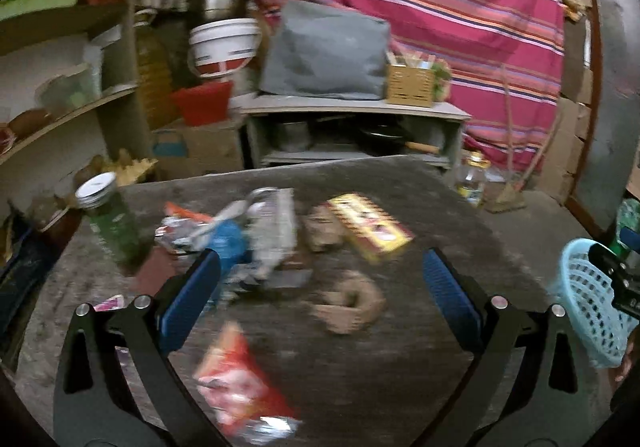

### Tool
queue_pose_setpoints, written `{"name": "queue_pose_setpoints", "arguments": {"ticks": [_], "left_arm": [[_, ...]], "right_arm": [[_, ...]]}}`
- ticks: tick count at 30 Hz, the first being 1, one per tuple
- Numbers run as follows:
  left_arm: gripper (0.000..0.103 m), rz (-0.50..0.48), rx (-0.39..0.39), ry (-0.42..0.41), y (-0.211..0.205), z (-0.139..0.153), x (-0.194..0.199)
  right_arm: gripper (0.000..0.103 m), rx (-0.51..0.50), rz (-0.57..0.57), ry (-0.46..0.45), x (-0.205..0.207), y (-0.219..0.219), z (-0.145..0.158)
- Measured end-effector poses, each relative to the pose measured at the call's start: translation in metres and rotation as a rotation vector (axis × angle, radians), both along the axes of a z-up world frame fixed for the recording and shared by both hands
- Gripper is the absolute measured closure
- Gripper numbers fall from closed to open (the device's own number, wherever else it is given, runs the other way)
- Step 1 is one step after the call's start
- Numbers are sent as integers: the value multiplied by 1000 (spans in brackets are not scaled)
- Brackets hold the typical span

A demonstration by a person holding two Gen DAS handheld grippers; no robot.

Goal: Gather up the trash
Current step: 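Move both tools back over the table, left tool toward another maroon pad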

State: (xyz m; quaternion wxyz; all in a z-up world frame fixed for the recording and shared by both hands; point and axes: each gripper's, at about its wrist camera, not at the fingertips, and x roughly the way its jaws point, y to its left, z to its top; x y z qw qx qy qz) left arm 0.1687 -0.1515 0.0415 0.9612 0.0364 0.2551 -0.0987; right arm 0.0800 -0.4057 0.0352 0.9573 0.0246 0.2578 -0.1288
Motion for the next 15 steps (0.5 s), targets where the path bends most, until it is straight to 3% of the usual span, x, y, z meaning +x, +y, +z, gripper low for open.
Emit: {"name": "queue_pose_setpoints", "arguments": {"ticks": [5,15], "left_arm": [[5,91,-21,25,54,-7,20],[5,198,-17,102,127,-33,48]], "right_arm": [[6,-43,63,15,28,43,-8],[6,-3,167,52,83,108,-25]]}}
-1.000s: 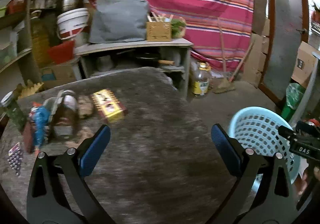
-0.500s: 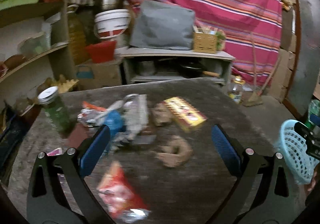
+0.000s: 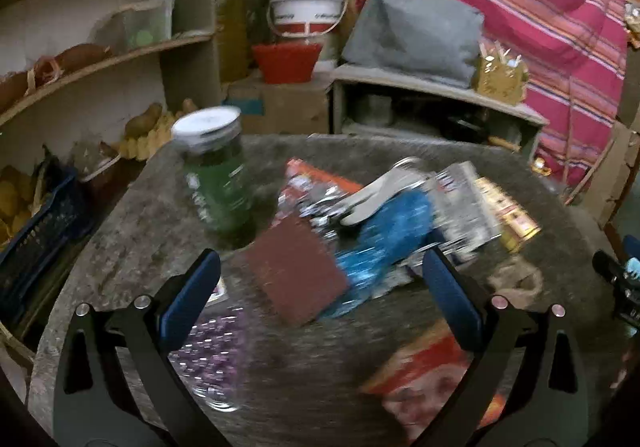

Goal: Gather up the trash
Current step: 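Move both tools back over the table, left tool toward another maroon pad, then grasp the second maroon scouring pad with the left tool and lift it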

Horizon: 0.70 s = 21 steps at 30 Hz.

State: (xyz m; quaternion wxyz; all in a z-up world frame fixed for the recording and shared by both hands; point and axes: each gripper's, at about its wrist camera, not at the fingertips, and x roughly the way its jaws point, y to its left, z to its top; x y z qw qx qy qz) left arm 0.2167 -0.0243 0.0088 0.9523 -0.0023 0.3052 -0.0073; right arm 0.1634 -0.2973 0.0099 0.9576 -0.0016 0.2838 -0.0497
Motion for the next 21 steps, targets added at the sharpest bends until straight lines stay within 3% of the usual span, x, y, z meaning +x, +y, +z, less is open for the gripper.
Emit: {"name": "queue_pose_setpoints", "arguments": {"ticks": [6,21], "left_arm": [[5,23,17,55,21,-20,15],[6,39,-108,172,34,-42,71]], "right_arm": [[6,-49,38,37,23,26,-13],[6,-29,32,76,53,25,-25]]}}
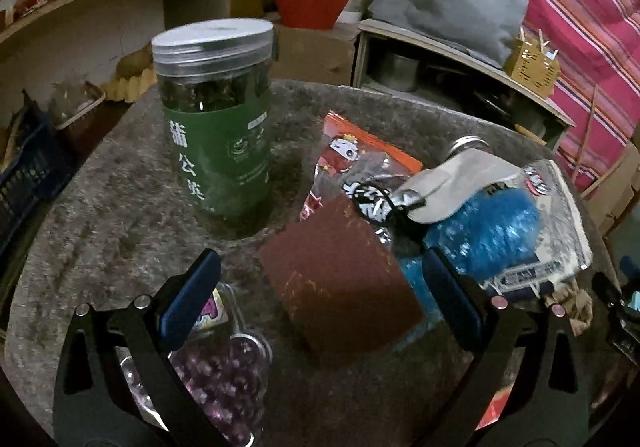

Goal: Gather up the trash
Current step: 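Grasp the second maroon scouring pad with the left tool and lift it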

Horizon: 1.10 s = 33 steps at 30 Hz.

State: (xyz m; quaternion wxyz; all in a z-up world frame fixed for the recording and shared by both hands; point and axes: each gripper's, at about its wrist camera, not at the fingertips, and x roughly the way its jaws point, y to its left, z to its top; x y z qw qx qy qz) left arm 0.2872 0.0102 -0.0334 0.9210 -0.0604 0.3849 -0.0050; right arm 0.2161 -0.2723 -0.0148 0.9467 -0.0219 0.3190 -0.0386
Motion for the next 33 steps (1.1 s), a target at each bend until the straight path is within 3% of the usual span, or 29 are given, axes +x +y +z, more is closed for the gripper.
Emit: {"name": "queue_pose_setpoints", "arguments": {"ticks": [7,11,33], "left_arm": [[14,-17,-17,97,-1,-19,19],[28,-60,-30,127,-9,-24,24],[30,-60,60,6,-7,13,-18]], "right_arm": [[6,36,-6,6,7,-6,-2],[6,41,-8,12,10,-7,-4],[6,30,11,-9,-4,4,4]]}}
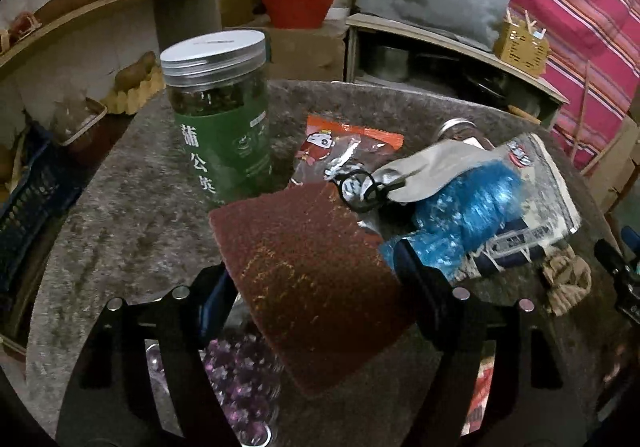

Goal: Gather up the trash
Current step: 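Grasp the second maroon scouring pad with the left tool and lift it, then grasp the crumpled brown paper with the right tool while the left tool holds the pad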

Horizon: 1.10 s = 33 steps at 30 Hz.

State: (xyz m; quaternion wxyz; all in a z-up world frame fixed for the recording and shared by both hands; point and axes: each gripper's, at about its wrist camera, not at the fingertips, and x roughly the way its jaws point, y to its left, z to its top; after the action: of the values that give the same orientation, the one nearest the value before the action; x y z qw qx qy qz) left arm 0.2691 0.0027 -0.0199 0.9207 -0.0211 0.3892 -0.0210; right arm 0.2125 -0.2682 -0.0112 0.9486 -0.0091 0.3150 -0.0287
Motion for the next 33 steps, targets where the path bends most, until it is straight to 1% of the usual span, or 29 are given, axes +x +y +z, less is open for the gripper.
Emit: {"name": "queue_pose_setpoints", "arguments": {"ticks": [5,8,9,10,11,15,16,17,19,20,22,23,26,29,31,33], "left_arm": [[30,-14,0,-19,10,7,-18],[31,-23,7,-22,14,8,-28],[36,-27,11,-22,15,8,-31],[47,-34,18,-18,17,7,-34],[56,-39,26,-9,18,5,-37],[62,-37,73,22,27,-6,-43],[62,-34,79,27,30,-9,-43],[61,-31,79,34,34,-11,-43],[57,-36,57,40,40,-13,-44],[49,-33,53,39,43,-13,-44],[37,-9,73,34,47,-13,-43],[35,-6,78,32,47,-13,-42],[32,-3,70,39,47,-14,-37],[32,17,102,44,41,-16,-25],[32,18,83,80,37,-21,-14],[31,24,99,104,33,-27,-8]], "right_arm": [[6,-27,10,4,-6,7,0],[6,-26,10,7,-9,9,0],[6,-23,10,9,-10,10,0],[6,-22,12,9,-11,10,1],[6,-23,13,8,-12,11,2],[6,-50,23,6,-17,16,1],[6,-51,24,10,-16,16,0],[6,-50,23,13,-16,16,-1],[6,-51,21,17,-16,17,-2],[6,-52,21,18,-16,17,-2],[6,-54,20,20,-15,17,-3],[6,-54,21,21,-15,17,-3],[6,-59,21,24,-13,18,-4],[6,-55,20,25,-12,18,-5],[6,-52,20,28,-11,17,-6],[6,-44,21,28,-12,16,-6]]}}
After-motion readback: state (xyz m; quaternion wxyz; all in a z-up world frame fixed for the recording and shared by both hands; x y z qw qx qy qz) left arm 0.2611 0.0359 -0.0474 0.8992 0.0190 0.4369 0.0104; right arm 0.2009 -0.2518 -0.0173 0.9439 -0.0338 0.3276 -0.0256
